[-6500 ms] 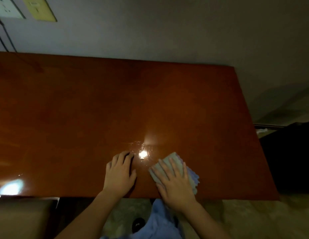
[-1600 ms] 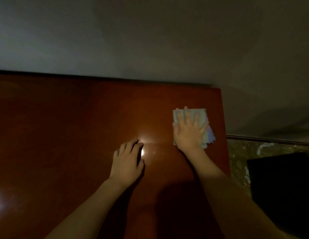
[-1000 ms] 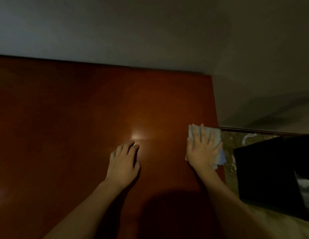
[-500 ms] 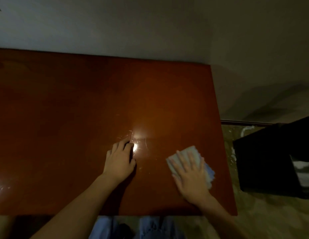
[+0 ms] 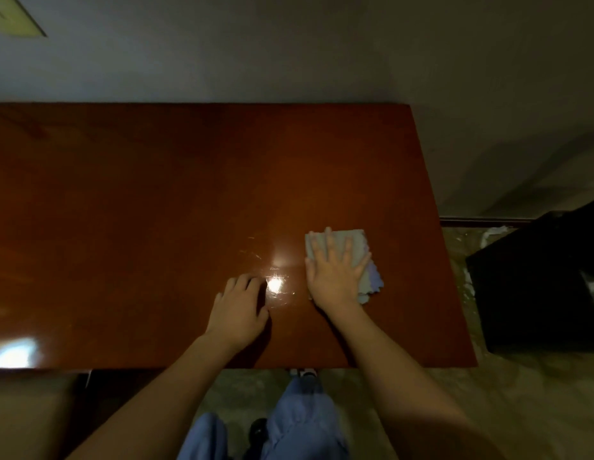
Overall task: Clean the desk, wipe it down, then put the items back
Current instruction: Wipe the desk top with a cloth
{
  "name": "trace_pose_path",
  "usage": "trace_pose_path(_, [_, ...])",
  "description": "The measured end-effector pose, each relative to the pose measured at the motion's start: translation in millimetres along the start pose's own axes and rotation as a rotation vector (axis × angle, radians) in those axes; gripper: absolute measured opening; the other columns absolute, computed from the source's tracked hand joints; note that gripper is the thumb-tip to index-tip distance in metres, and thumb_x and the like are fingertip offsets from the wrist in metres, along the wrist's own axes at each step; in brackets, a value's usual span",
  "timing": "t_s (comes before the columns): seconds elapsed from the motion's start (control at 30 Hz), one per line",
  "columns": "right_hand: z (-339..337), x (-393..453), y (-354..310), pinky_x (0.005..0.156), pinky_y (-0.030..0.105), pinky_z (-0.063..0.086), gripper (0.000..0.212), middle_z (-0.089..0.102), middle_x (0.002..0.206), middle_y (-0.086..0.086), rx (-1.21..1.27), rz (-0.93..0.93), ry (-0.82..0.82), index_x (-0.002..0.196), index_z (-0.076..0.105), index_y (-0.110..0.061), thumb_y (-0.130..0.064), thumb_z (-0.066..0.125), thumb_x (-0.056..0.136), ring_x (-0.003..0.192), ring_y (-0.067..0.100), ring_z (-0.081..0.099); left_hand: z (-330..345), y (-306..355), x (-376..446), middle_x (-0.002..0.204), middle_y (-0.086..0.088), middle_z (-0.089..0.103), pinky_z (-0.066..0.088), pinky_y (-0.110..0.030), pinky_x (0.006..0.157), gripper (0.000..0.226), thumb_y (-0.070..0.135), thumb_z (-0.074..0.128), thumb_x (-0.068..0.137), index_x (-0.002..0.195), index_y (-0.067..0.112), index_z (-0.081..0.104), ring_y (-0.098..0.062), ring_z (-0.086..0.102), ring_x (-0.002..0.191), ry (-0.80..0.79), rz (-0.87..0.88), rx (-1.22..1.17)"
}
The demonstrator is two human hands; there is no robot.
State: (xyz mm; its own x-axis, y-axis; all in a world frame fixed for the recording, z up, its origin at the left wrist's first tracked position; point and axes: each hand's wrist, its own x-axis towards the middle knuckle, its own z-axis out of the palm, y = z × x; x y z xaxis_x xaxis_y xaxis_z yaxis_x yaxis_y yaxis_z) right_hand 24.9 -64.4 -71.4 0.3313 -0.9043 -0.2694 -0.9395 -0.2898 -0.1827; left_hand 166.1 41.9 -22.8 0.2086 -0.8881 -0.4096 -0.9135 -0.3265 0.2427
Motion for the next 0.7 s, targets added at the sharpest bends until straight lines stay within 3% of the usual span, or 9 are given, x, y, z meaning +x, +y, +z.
trace_pose_path(0.07, [13.5, -21.3, -19.5, 0.105, 0.068, -0.009, 0.063, 0.004, 0.16, -0.002, 0.008, -0.115, -0.024, 0.149, 0.007, -0.038, -0.051, -0.002, 0.088, 0.146, 0.034, 0.002, 1.7, -3.6, -5.4, 0.144, 0.001, 0.033, 0.033, -0.035, 0.105, 0.053, 0.032, 0.048, 0.093, 0.142, 0.02, 0.032, -0.018, 0.029, 0.132, 0.019, -0.032, 0.001])
trace_pose_path(0.17, [25.3, -56.5, -24.6, 0.103, 0.072, 0.01, 0.055, 0.032, 0.153, 0.0, -0.039, -0.278, -0.05, 0.144, 0.032, -0.037, -0.048, 0.018, 0.092, 0.141, 0.035, 0.023, 3.2, 1.0, -9.9, 0.141, 0.0, 0.037, 0.034, -0.034, 0.103, 0.05, 0.031, 0.049, 0.093, 0.14, 0.02, 0.034, -0.017, 0.032, 0.129, 0.034, -0.034, -0.013])
trace_pose_path(0.27, [31.8, -85.8, 2.7, 0.1, 0.07, 0.029, 0.048, 0.045, 0.145, -0.002, -0.081, -0.423, -0.006, 0.137, 0.042, -0.038, -0.048, 0.03, 0.091, 0.135, 0.033, 0.037, 4.7, 17.8, -10.1, 0.139, 0.0, 0.039, 0.036, -0.033, 0.099, 0.048, 0.032, 0.047, 0.093, 0.138, 0.02, 0.035, -0.017, 0.034, 0.126, 0.046, 0.025, 0.007])
trace_pose_path(0.33, [34.0, -102.3, 31.5, 0.104, 0.067, 0.021, 0.048, 0.044, 0.146, -0.003, -0.13, -0.461, 0.005, 0.139, 0.036, -0.039, -0.049, 0.033, 0.091, 0.136, 0.031, 0.036, 5.9, 31.7, -7.9, 0.141, 0.001, 0.037, 0.036, -0.032, 0.099, 0.049, 0.033, 0.046, 0.094, 0.14, 0.021, 0.033, -0.017, 0.033, 0.127, 0.039, 0.079, 0.038])
trace_pose_path(0.47, [27.3, -119.6, 91.0, 0.109, 0.054, 0.005, 0.049, 0.045, 0.144, -0.004, -0.151, -0.243, 0.087, 0.138, 0.036, -0.038, -0.048, 0.033, 0.091, 0.136, 0.027, 0.032, 1.7, 62.2, 2.5, 0.144, 0.002, 0.033, 0.034, -0.032, 0.102, 0.051, 0.032, 0.046, 0.094, 0.142, 0.02, 0.031, -0.018, 0.029, 0.131, 0.034, 0.178, 0.054])
trace_pose_path(0.6, [12.8, -123.9, 146.0, 0.106, 0.058, 0.017, 0.048, 0.039, 0.148, -0.002, -0.085, -0.026, 0.069, 0.144, 0.025, -0.036, -0.049, 0.011, 0.099, 0.136, 0.028, 0.028, -1.3, 84.2, 13.0, 0.143, 0.002, 0.034, 0.032, -0.034, 0.107, 0.049, 0.031, 0.045, 0.095, 0.141, 0.021, 0.032, -0.017, 0.028, 0.132, 0.02, 0.253, 0.032])
trace_pose_path(0.7, [2.7, -117.0, 167.3, 0.104, 0.064, 0.025, 0.052, 0.035, 0.15, 0.0, -0.046, 0.097, -0.005, 0.146, 0.02, -0.035, -0.051, 0.007, 0.099, 0.138, 0.032, 0.032, 3.4, 90.5, 23.7, 0.142, 0.002, 0.035, 0.033, -0.035, 0.107, 0.048, 0.031, 0.045, 0.095, 0.14, 0.021, 0.033, -0.016, 0.028, 0.131, 0.009, 0.247, 0.012])
